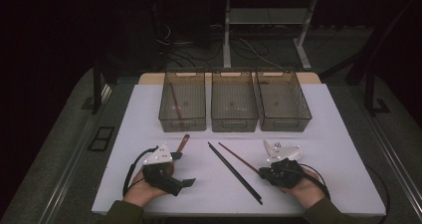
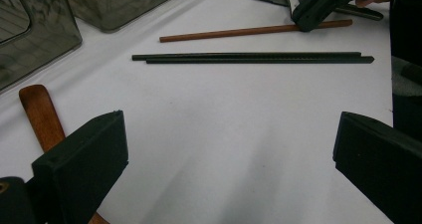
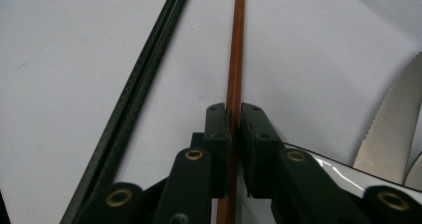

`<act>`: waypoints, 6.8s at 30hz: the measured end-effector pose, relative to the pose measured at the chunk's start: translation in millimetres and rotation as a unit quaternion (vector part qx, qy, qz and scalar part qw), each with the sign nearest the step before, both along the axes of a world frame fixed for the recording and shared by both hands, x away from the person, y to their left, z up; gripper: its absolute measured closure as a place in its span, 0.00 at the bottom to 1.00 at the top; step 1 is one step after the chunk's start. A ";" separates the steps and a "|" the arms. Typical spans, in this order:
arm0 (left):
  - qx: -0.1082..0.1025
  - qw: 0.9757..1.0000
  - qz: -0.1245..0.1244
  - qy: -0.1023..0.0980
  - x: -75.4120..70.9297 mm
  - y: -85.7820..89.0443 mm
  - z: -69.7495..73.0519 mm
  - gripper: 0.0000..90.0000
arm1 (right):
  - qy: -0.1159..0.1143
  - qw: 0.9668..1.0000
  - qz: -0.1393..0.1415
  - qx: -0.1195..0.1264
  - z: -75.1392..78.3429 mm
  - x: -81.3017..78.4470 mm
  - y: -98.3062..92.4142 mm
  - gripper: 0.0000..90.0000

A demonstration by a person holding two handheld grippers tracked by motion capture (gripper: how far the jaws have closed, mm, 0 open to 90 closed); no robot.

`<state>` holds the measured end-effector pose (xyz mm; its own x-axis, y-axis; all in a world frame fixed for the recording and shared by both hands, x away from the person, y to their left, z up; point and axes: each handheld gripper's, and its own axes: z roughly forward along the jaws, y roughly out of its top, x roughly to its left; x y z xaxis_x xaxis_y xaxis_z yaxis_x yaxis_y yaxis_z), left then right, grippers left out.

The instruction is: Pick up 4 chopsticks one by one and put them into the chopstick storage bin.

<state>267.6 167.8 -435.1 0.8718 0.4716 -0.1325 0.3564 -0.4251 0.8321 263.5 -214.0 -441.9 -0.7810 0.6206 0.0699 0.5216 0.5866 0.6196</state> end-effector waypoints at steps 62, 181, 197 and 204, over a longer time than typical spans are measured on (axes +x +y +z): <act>0.001 1.000 -0.001 -0.001 0.1 -0.2 0.1 0.00 | -0.021 0.996 -0.013 0.081 30.3 5.0 -17.8 0.93; -0.018 1.000 0.003 0.003 -0.1 0.2 0.7 0.00 | -0.072 0.990 -0.077 0.090 88.4 177.8 142.3 0.93; -0.019 1.000 0.005 0.004 0.3 2.1 1.3 0.01 | -0.047 0.992 -0.108 0.054 72.5 221.7 201.4 0.93; -0.023 1.000 0.002 0.004 0.9 2.9 1.6 0.01 | -0.049 0.992 -0.103 0.050 64.7 231.0 221.9 0.75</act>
